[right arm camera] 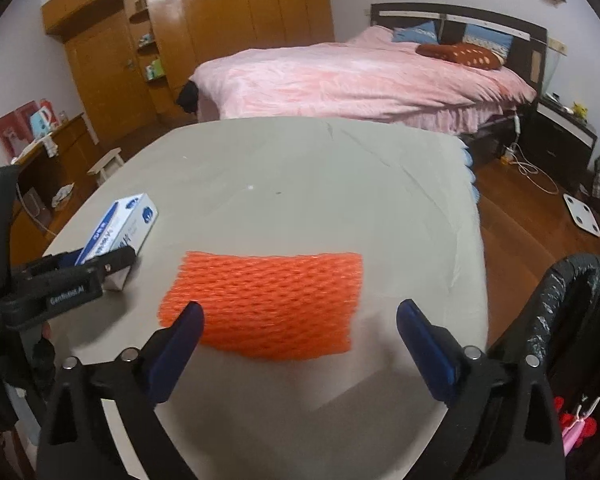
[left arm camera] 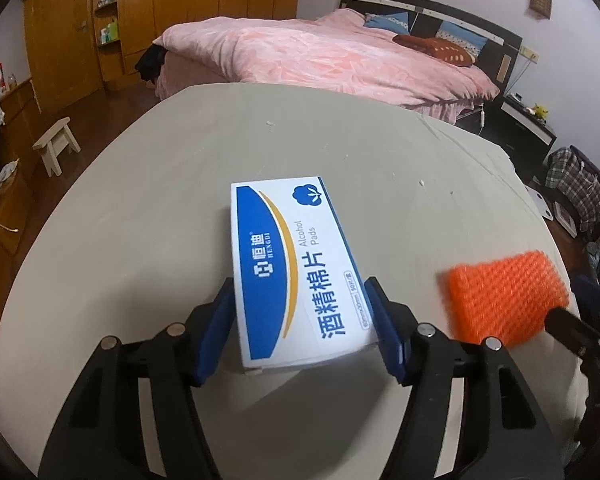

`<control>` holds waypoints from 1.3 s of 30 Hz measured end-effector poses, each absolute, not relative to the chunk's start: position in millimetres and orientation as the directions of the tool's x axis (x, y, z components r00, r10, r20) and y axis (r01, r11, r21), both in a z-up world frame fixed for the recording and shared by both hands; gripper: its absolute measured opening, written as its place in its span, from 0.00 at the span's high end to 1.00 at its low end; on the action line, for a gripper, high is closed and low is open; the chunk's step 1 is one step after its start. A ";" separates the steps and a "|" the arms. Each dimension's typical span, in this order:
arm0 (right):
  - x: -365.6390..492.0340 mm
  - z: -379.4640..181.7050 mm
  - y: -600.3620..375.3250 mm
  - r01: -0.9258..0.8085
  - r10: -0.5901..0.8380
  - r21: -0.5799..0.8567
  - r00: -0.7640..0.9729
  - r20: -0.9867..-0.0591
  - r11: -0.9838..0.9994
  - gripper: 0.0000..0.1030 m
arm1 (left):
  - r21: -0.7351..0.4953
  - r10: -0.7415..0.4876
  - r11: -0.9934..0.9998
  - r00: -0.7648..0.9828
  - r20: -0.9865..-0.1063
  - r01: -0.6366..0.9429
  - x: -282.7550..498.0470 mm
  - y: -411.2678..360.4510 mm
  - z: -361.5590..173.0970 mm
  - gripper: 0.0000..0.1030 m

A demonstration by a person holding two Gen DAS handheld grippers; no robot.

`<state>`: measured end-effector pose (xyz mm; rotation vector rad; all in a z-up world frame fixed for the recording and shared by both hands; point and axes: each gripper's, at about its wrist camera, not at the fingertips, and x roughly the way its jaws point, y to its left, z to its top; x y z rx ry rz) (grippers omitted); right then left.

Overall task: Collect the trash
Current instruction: 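Lift the orange net with the right tool while the left tool grasps the white-blue box, then carry the orange net and white-blue box over the black bin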

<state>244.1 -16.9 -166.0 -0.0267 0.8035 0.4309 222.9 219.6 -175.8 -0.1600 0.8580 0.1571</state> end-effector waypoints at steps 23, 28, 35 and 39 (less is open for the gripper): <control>256.3 -179.7 -0.3 -0.416 0.396 0.179 0.525 -0.753 0.892 0.72 | -0.052 0.096 0.977 0.642 -0.760 -0.208 208.3 219.3 -174.1 0.42; 243.1 -158.8 -11.1 -0.418 0.425 0.202 0.553 -0.717 0.886 0.73 | -0.062 0.072 0.983 0.678 -0.732 -0.171 199.9 202.9 -157.9 0.43; 226.3 -121.6 -34.7 -0.409 0.446 0.221 0.614 -0.651 0.885 0.73 | -0.082 0.019 0.991 0.730 -0.684 -0.103 185.0 174.2 -127.9 0.44; 212.5 -106.5 -45.4 -0.412 0.455 0.225 0.634 -0.625 0.883 0.73 | -0.106 -0.023 0.992 0.743 -0.669 -0.064 177.3 158.5 -117.3 0.44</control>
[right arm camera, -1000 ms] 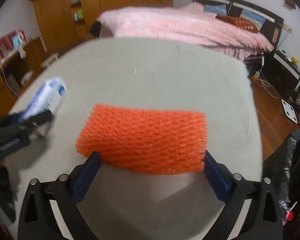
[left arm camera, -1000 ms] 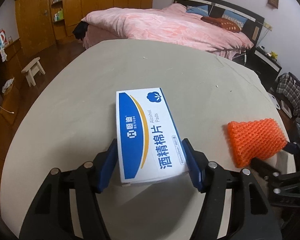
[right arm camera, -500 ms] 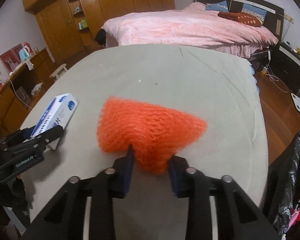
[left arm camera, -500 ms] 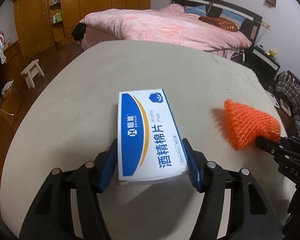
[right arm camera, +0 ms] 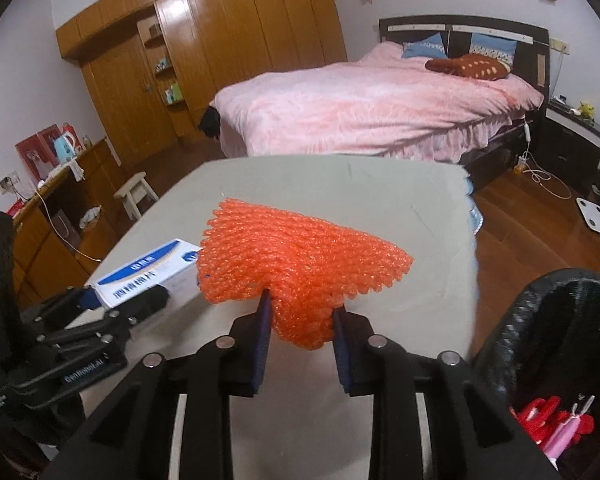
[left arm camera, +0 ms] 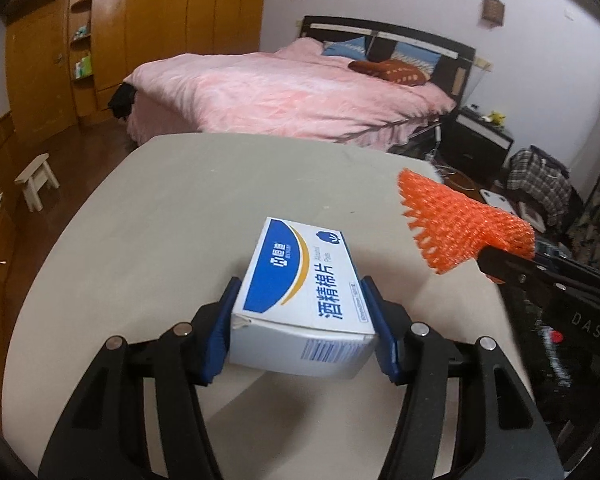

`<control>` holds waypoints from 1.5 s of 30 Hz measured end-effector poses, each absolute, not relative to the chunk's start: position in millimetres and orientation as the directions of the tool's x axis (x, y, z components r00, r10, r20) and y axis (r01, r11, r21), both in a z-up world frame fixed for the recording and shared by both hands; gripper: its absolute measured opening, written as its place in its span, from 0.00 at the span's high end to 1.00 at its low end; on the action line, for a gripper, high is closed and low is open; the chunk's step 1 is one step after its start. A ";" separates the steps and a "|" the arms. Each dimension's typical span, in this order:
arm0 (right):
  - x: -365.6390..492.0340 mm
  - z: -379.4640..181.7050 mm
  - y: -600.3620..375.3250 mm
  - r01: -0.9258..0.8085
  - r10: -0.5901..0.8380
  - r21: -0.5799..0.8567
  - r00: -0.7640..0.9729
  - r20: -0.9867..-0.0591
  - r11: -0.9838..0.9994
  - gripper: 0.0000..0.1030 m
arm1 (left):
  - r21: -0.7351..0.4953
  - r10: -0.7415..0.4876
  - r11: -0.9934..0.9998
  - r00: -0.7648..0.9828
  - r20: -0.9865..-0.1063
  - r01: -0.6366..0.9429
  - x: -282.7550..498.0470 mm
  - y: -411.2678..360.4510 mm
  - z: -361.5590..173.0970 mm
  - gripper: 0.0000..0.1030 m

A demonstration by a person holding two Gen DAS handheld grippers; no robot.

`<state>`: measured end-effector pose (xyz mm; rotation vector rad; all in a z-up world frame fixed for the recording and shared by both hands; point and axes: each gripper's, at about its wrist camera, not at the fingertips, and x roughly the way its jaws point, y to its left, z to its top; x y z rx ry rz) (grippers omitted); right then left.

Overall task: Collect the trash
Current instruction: 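Carry the orange net and white-blue box over the black bin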

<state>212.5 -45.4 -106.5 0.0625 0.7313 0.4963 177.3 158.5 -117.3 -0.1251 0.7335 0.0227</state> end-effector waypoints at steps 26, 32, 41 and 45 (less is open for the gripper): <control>139.3 -39.2 -182.5 -0.238 0.299 0.184 0.814 -0.497 0.954 0.73 | -0.087 -0.187 0.982 0.846 -0.500 0.166 138.8 28.7 -37.5 0.45; 126.6 -37.8 -214.5 -0.174 0.239 0.175 0.839 -0.488 0.969 0.73 | -0.076 -0.241 0.969 0.837 -0.492 0.234 136.3 -8.5 -34.6 0.45; 112.3 -48.5 -255.9 -0.072 0.148 0.167 0.851 -0.504 0.983 0.73 | -0.059 -0.316 0.941 0.804 -0.505 0.333 142.3 -60.7 -43.8 0.45; 109.3 -58.9 -272.9 -0.030 0.117 0.171 0.845 -0.521 0.985 0.73 | -0.053 -0.342 0.928 0.784 -0.519 0.369 147.2 -83.8 -53.3 0.44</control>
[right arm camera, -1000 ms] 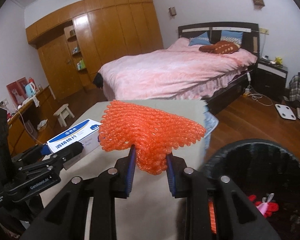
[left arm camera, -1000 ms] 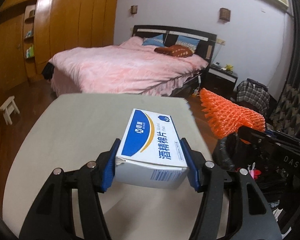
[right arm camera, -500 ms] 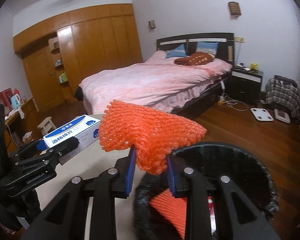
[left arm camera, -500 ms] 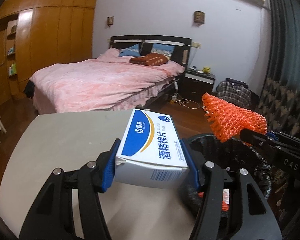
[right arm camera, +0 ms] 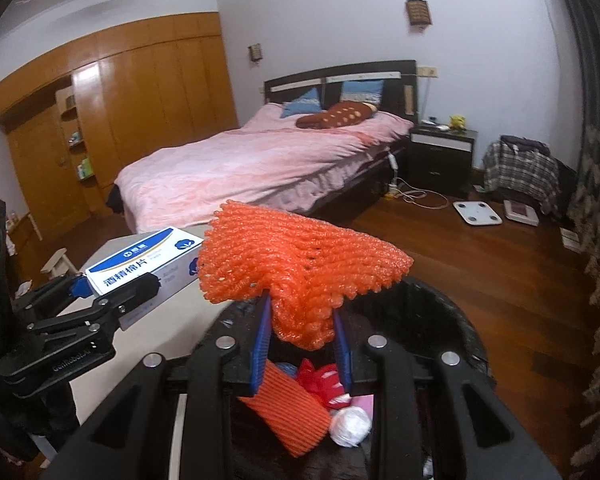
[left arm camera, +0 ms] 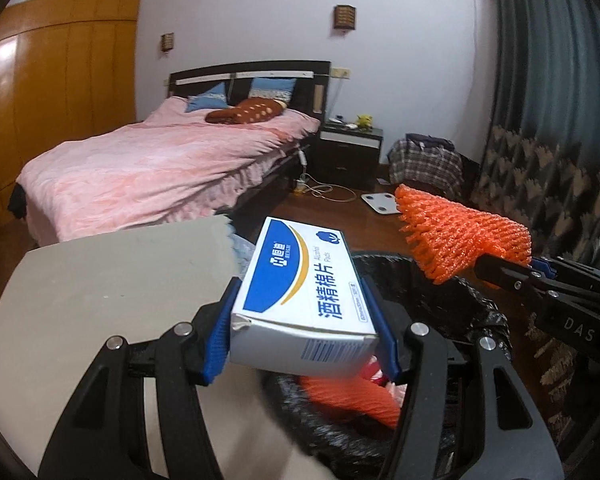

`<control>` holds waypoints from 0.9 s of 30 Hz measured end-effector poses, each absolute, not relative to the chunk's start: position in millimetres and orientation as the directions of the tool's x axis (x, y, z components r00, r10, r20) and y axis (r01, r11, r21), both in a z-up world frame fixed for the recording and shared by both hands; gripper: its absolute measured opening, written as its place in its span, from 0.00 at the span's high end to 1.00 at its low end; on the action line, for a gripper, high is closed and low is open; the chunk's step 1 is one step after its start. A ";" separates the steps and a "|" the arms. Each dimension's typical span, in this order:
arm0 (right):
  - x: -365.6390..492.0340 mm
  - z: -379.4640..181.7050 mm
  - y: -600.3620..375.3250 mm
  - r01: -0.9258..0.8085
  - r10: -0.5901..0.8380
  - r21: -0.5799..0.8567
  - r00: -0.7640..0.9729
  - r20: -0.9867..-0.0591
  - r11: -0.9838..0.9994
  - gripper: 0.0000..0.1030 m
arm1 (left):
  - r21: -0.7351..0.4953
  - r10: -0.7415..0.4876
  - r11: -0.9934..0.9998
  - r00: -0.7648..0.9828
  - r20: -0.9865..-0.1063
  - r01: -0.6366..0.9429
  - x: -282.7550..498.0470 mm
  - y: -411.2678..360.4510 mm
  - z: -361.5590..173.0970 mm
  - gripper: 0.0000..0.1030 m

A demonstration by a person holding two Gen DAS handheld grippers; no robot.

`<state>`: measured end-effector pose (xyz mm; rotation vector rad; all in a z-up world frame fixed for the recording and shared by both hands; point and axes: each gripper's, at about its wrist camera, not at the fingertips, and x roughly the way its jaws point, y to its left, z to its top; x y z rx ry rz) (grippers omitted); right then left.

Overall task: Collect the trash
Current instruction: 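Carry the orange net and white-blue box over the black bin, then open both tools over the bin to drop the net and box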

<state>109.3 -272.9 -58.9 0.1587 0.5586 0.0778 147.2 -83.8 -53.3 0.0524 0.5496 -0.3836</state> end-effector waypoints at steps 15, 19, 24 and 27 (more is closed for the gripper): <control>129.0 -107.1 -303.3 0.043 0.071 0.174 0.796 -0.600 0.984 0.62 | -0.032 -0.391 0.886 0.710 -0.586 0.462 185.4 -140.6 -92.8 0.43; 135.3 -118.3 -309.2 0.056 0.057 0.159 0.780 -0.624 0.986 0.51 | -0.028 -0.394 0.880 0.697 -0.599 0.473 192.4 -143.9 -99.1 0.24; 135.2 -125.7 -312.3 0.069 0.048 0.155 0.763 -0.645 0.985 0.32 | -0.021 -0.374 0.890 0.705 -0.602 0.455 196.2 -135.0 -98.6 0.22; 132.1 -123.6 -312.1 0.070 0.045 0.153 0.764 -0.644 0.986 0.24 | -0.014 -0.357 0.900 0.720 -0.596 0.435 197.3 -125.7 -93.2 0.18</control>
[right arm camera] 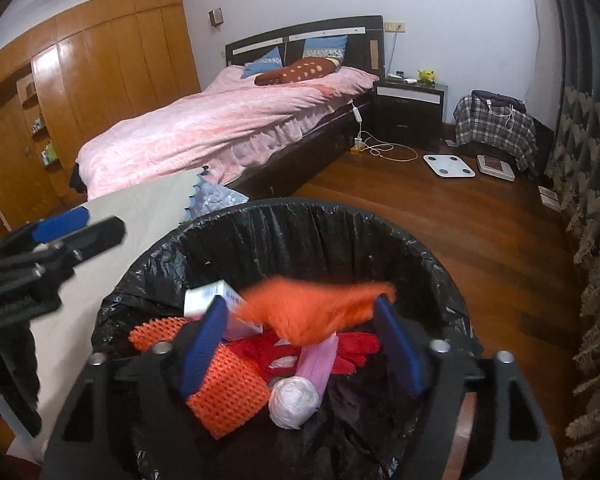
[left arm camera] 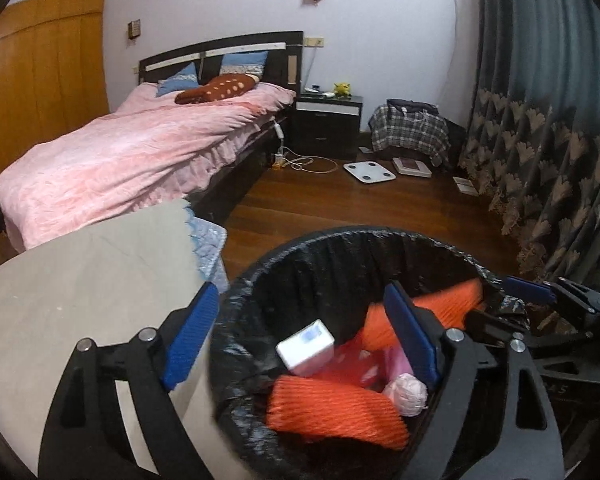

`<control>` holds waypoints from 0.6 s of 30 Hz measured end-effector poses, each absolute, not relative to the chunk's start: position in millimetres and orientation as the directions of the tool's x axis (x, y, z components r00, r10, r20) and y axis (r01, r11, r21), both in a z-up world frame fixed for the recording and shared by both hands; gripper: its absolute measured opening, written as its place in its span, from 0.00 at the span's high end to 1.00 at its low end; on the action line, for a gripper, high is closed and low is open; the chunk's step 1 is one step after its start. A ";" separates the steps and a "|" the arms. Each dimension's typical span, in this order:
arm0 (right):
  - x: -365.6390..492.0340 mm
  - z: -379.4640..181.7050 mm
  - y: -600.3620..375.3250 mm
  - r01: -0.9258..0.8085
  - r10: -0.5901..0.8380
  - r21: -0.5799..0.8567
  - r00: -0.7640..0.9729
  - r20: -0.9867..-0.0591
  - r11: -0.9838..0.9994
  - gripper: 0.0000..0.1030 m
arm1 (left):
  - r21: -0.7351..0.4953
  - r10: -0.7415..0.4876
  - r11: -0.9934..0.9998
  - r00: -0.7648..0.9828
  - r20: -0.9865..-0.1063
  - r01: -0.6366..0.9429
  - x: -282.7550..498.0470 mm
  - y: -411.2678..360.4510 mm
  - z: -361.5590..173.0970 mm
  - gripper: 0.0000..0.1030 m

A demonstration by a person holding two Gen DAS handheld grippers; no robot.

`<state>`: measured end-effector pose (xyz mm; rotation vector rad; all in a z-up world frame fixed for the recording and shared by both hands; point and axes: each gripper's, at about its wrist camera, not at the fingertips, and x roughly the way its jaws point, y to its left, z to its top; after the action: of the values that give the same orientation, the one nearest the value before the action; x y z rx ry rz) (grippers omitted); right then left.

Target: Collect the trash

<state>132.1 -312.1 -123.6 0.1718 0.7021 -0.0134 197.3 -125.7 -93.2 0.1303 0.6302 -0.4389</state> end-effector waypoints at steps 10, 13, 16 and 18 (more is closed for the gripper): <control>114.6 -90.4 -295.9 0.028 0.076 0.160 0.793 -0.604 0.987 0.06 | -0.006 -0.299 0.933 0.765 -0.570 0.360 179.3 -79.5 -64.5 0.09; 106.8 -75.6 -287.9 0.005 0.095 0.168 0.806 -0.584 0.986 0.06 | -0.003 -0.284 0.940 0.773 -0.568 0.343 169.9 -67.7 -56.4 0.08; 95.7 -58.9 -275.8 -0.028 0.120 0.170 0.821 -0.558 0.985 0.06 | 0.002 -0.275 0.943 0.784 -0.557 0.332 155.4 -56.2 -47.9 0.07; 88.2 -48.8 -268.6 -0.048 0.129 0.161 0.830 -0.542 0.986 0.06 | 0.003 -0.270 0.946 0.792 -0.548 0.325 147.3 -52.4 -42.5 0.07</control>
<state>88.2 -268.6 -48.8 0.1431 0.5844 0.0943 147.3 -52.4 -42.5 0.0994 0.5740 -0.3211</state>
